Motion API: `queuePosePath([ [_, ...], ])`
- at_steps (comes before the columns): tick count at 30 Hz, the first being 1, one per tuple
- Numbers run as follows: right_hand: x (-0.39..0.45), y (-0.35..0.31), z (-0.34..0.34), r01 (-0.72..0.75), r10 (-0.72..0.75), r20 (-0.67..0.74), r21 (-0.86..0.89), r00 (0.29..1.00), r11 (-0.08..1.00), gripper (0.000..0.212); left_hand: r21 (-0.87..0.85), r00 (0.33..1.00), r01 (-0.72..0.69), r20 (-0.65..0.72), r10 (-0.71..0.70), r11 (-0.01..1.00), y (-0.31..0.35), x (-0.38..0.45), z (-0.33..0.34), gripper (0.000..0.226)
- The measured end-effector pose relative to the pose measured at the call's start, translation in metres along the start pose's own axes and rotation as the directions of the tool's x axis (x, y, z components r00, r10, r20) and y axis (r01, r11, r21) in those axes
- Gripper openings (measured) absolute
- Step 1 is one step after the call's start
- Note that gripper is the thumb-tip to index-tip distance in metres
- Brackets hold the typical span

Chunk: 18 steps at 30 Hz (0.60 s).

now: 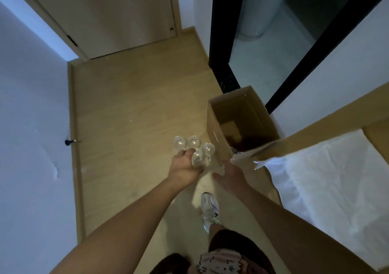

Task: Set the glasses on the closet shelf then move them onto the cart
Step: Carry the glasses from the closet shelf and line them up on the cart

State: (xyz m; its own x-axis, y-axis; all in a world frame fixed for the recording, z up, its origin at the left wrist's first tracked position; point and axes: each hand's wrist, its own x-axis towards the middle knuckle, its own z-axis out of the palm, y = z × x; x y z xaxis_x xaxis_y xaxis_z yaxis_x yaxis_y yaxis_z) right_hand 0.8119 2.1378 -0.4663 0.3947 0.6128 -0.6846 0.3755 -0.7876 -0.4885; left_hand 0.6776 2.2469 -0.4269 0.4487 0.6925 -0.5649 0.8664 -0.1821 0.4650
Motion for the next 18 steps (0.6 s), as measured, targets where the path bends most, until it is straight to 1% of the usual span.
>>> queuePosePath([
  [5, 0.044, 0.008, 0.009, -0.068, 0.068, 0.036, 0.0, 0.997, 0.998, 0.06, -0.091, 0.994, 0.109, 0.027, -0.107, 0.99, -0.009, 0.038, 0.014, 0.07],
  [9, 0.083, 0.018, 0.032, -0.118, 0.117, 0.053, 0.012, 0.992, 0.993, 0.059, -0.172, 0.983, 0.185, 0.035, -0.181, 0.968, -0.03, 0.076, 0.033, 0.068],
  [13, 0.125, 0.033, 0.066, -0.15, 0.149, 0.043, 0.036, 0.988, 0.988, 0.057, -0.237, 0.98, 0.196, 0.013, -0.199, 0.952, -0.054, 0.119, 0.063, 0.065],
  [18, 0.186, 0.071, 0.121, -0.176, 0.176, 0.0, 0.069, 0.984, 0.982, 0.055, -0.261, 0.985, 0.161, -0.019, -0.172, 0.952, -0.095, 0.171, 0.124, 0.064],
])
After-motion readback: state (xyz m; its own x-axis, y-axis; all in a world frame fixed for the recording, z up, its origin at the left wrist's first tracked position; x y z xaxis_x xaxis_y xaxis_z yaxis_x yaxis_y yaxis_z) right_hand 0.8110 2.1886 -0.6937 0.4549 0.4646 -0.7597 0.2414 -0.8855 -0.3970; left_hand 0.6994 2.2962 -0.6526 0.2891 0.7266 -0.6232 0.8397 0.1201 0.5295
